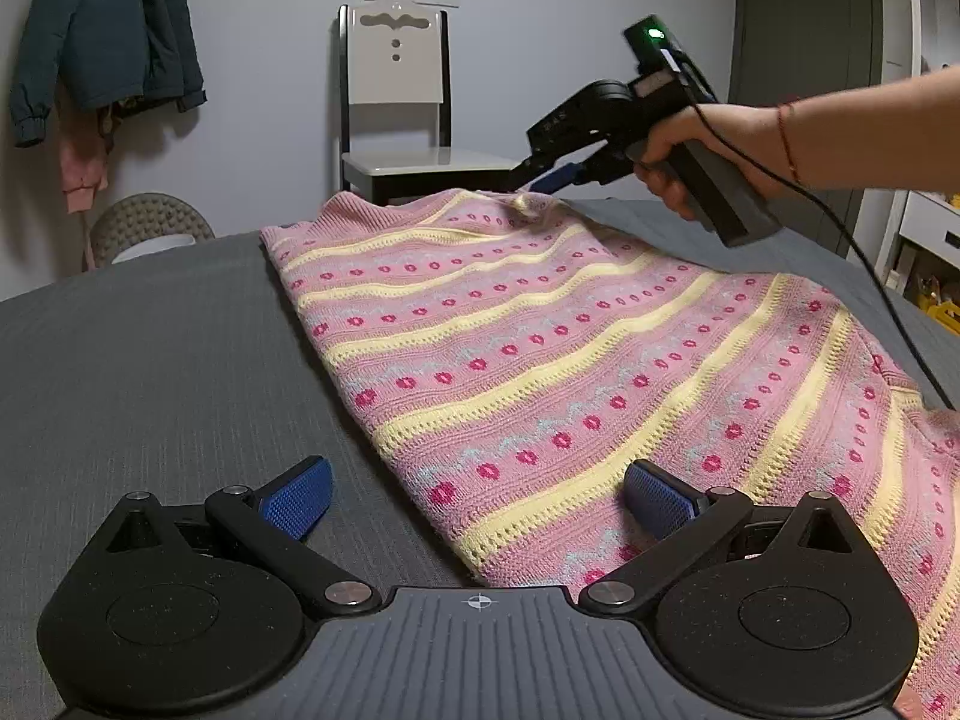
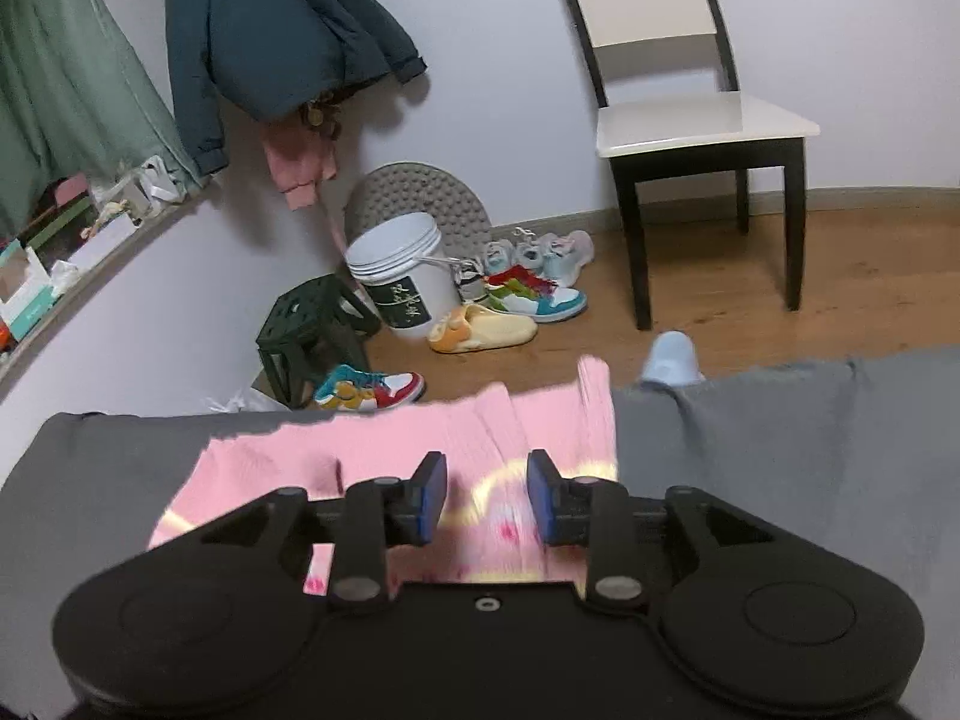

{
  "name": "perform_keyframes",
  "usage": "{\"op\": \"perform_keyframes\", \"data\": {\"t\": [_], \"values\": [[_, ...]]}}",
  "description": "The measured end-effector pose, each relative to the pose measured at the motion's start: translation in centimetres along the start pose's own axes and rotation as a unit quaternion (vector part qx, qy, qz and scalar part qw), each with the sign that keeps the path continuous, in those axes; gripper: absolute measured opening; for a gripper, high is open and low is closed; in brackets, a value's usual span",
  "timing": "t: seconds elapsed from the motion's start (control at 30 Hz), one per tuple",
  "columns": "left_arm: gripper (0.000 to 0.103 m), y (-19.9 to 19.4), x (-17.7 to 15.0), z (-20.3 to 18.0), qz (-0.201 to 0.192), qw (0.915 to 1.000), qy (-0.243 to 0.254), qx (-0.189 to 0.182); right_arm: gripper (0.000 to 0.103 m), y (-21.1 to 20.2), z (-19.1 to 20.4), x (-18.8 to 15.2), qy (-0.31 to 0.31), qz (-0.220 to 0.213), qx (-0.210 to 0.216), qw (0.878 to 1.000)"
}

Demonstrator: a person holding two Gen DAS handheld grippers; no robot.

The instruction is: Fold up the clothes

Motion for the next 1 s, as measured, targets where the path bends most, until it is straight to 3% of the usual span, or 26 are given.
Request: {"op": "perform_keyframes", "data": {"t": [0.17, 0.23, 0.3, 0.37, 0.4, 0.47, 0.6, 0.77, 0.83, 0.9, 1.0], "values": [[0.103, 0.0, 0.0, 0.0, 0.0, 1.0, 0.0, 0.0, 0.029, 1.3, 2.1, 1.1, -0.082, 0.007, -0.027, 0.996], [0.103, 0.0, 0.0, 0.0, 0.0, 1.0, 0.0, 0.0, 0.023, 1.3, 3.4, 0.9, -0.139, 0.005, -0.041, 0.989], [0.103, -0.1, -0.1, 0.0, 0.0, 1.0, 0.0, 0.0, 0.019, 1.1, 4.7, 0.3, -0.208, -0.002, -0.061, 0.976], [0.103, -0.1, -0.1, 0.0, 0.0, 1.0, 0.0, -0.001, 0.016, 1.2, 5.7, -0.3, -0.287, -0.011, -0.098, 0.953], [0.103, -0.1, -0.1, 0.0, 0.0, 1.0, 0.0, -0.001, 0.006, 1.1, 5.9, -0.5, -0.308, -0.014, -0.112, 0.945], [0.103, -0.2, -0.1, 0.0, 0.0, 1.0, 0.0, -0.001, 0.005, 0.9, 6.0, -0.6, -0.326, -0.021, -0.132, 0.936], [0.103, -0.2, -0.1, 0.0, 0.0, 1.0, 0.0, -0.001, 0.004, 0.2, 5.1, 0.7, -0.284, -0.057, -0.149, 0.945], [0.103, -0.2, -0.1, 0.1, 0.0, 1.0, 0.0, -0.001, 0.004, 1.4, 2.1, 0.7, -0.168, -0.021, -0.156, 0.973], [0.103, -0.3, -0.2, 0.1, 0.0, 1.0, 0.0, -0.001, 0.006, 1.4, 1.6, 0.9, -0.139, -0.023, -0.149, 0.979], [0.103, -0.3, -0.2, 0.1, 0.0, 1.0, 0.0, -0.001, 0.025, 1.2, 1.8, 1.2, -0.137, -0.032, -0.139, 0.98], [0.103, -0.3, -0.2, 0.1, 0.0, 1.0, 0.001, -0.001, 0.029, 1.0, 2.7, 1.6, -0.176, -0.045, -0.118, 0.976]]}}
Point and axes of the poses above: each gripper's, at about its wrist camera, not at the fingertips, and y roughly the way its jaws point, z to its left, x to its top, the point moved 7 cm from there along y, roughly the way its jaws point, and after that the axes turned 14 degrees about -x, right-handed, at the moved point
